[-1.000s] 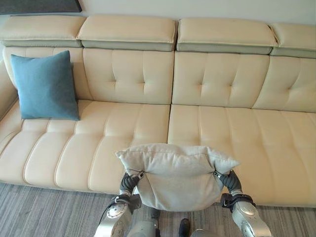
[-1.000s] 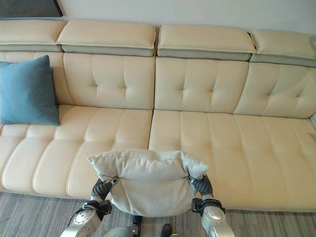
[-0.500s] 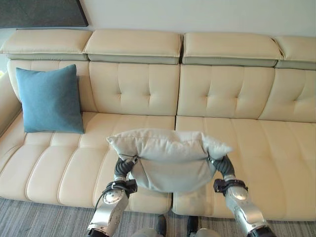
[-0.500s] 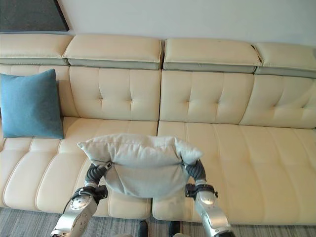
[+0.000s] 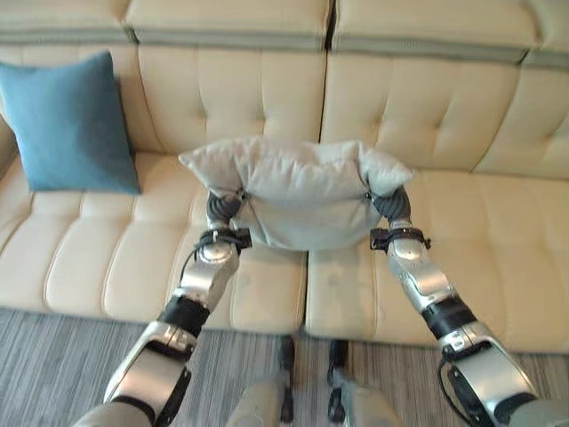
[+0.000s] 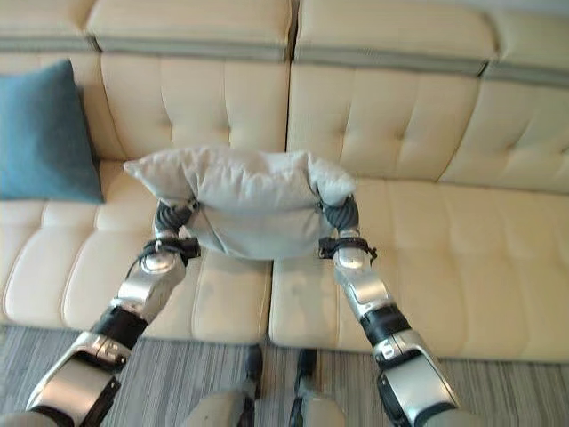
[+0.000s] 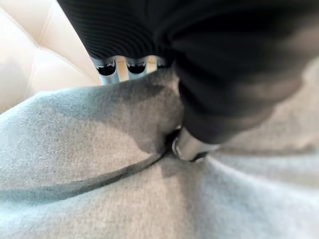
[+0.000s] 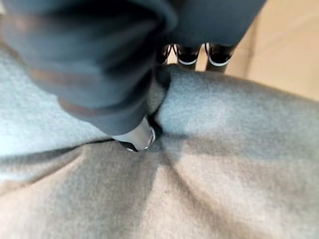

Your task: Pick up all the scattered cushions and arrange them neatly on the sofa.

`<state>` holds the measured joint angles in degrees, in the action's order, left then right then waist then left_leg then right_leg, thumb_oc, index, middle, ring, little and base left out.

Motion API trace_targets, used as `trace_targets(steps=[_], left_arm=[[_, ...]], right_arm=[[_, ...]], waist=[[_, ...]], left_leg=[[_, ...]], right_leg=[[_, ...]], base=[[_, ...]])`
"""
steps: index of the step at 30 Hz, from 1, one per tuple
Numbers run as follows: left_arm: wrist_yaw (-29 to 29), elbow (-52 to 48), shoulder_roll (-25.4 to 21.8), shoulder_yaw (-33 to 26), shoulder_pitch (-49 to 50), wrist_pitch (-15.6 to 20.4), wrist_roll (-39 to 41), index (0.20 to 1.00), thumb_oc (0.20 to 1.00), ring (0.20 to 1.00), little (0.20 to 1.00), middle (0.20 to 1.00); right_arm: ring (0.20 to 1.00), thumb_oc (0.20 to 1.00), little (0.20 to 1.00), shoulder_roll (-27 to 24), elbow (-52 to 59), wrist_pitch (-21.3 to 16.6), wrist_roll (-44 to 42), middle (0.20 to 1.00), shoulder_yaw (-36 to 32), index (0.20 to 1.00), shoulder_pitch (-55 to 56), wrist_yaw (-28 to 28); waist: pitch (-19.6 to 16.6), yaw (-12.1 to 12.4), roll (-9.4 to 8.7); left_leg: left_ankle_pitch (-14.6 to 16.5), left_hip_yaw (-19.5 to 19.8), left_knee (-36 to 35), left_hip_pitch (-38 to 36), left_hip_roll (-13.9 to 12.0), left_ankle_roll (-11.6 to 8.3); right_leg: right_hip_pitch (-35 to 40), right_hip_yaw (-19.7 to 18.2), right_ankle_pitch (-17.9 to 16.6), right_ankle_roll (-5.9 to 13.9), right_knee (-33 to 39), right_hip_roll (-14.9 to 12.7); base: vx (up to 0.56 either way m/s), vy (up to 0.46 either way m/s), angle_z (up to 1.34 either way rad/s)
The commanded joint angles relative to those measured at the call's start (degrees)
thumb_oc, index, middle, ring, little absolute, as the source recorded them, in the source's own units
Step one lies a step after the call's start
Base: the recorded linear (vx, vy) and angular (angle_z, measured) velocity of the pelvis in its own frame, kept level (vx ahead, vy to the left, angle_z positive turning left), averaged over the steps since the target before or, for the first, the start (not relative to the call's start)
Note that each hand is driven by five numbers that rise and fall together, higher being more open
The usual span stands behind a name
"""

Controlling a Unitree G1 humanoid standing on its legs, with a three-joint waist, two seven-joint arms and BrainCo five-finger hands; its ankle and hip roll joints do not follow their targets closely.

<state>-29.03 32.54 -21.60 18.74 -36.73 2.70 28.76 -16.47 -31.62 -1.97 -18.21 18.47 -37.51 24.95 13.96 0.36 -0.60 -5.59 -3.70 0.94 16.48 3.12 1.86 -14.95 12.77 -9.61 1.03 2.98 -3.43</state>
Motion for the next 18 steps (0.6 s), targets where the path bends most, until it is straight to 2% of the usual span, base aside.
trace_targets(steps=[1,4,7,13,14,15,17,18], left_arm=[[0.82,-1.62,1.15,3.31,-9.55,6.42,0.75,0.200,0.200,0.200,0.200,0.200],[1.35,4.87,0.19,5.17,-15.78,6.22,0.89,0.200,0.200,0.200,0.200,0.200],[1.25,7.40,-0.22,5.96,-18.26,6.18,0.24,0.200,0.200,0.200,0.200,0.200],[2.22,23.87,-2.13,11.12,-34.61,4.98,-1.60,0.200,0.200,0.200,0.200,0.200],[2.62,26.35,-2.88,12.22,-37.20,4.48,-2.03,0.200,0.200,0.200,0.200,0.200],[3.43,29.07,-3.99,13.19,-39.74,3.97,-1.99,1.000,1.000,1.000,1.000,1.000],[4.28,31.56,-4.19,13.91,-41.66,3.78,-1.08,1.000,1.000,1.000,1.000,1.000],[6.40,34.74,-5.11,13.88,-44.48,3.41,3.89,1.000,1.000,1.000,1.000,1.000]], right_arm=[[0.200,0.200,0.200,2.62,6.21,-4.04,-0.54,0.200,3.80,0.200,-7.45,-0.29],[0.200,0.200,0.200,1.28,1.45,-3.62,0.23,0.200,4.76,0.200,-13.13,0.55],[0.200,0.200,0.200,0.66,-0.94,-3.69,0.36,0.200,4.95,0.200,-15.42,0.83],[0.200,0.200,0.200,-4.64,-19.02,-2.12,1.99,0.200,9.59,0.200,-32.19,2.71],[0.294,0.294,0.294,-4.86,-21.98,-1.76,1.58,0.294,10.60,0.294,-34.20,2.67],[1.000,1.000,1.000,-5.58,-25.65,-1.00,1.16,1.000,11.63,1.000,-36.79,1.86],[1.000,1.000,1.000,-5.77,-28.56,-0.73,-0.20,1.000,12.54,1.000,-39.11,0.94],[1.000,1.000,1.000,-6.63,-34.78,1.03,-5.00,1.000,13.33,1.000,-43.09,-0.68]], waist=[[1.93,-0.27,-0.66],[3.19,-0.75,-0.55],[3.43,-0.88,-0.59],[4.31,-1.49,-0.74],[4.41,-1.58,-0.77],[4.38,-1.65,-0.86],[4.50,-1.67,-0.91],[4.46,-1.80,-0.90]], left_leg=[[6.37,-1.70,4.83,0.19,-1.55,-2.57],[6.28,-1.56,6.70,4.64,-1.71,-2.65],[6.24,-1.64,7.31,6.15,-1.71,-2.66],[4.58,-2.08,6.97,11.70,-1.96,-3.31],[4.30,-2.14,6.79,12.18,-1.98,-3.36],[3.99,-2.31,6.63,12.55,-2.03,-3.47],[3.74,-2.37,6.45,12.68,-2.07,-3.52],[3.32,-2.34,5.82,12.16,-2.09,-3.85]], right_leg=[[-0.53,-0.40,11.79,3.94,-10.08,-2.46],[-5.68,-0.94,11.99,3.84,-12.94,-2.74],[-7.45,-1.27,12.04,3.81,-13.93,-2.76],[-13.79,-1.85,10.66,4.33,-14.10,-2.58],[-14.37,-2.01,10.28,4.41,-13.89,-2.49],[-14.68,-2.04,9.91,4.52,-13.58,-2.39],[-14.87,-2.14,9.66,4.53,-13.29,-2.20],[-14.37,-2.20,9.31,4.64,-12.55,-1.90]], base=[[-0.01,-0.006,-0.04],[0.00,0.000,0.00],[0.00,0.000,0.00],[0.00,-0.002,0.02],[0.00,0.000,0.00],[0.00,0.000,0.00],[0.01,-0.004,-0.02],[0.03,-0.009,-0.04]])
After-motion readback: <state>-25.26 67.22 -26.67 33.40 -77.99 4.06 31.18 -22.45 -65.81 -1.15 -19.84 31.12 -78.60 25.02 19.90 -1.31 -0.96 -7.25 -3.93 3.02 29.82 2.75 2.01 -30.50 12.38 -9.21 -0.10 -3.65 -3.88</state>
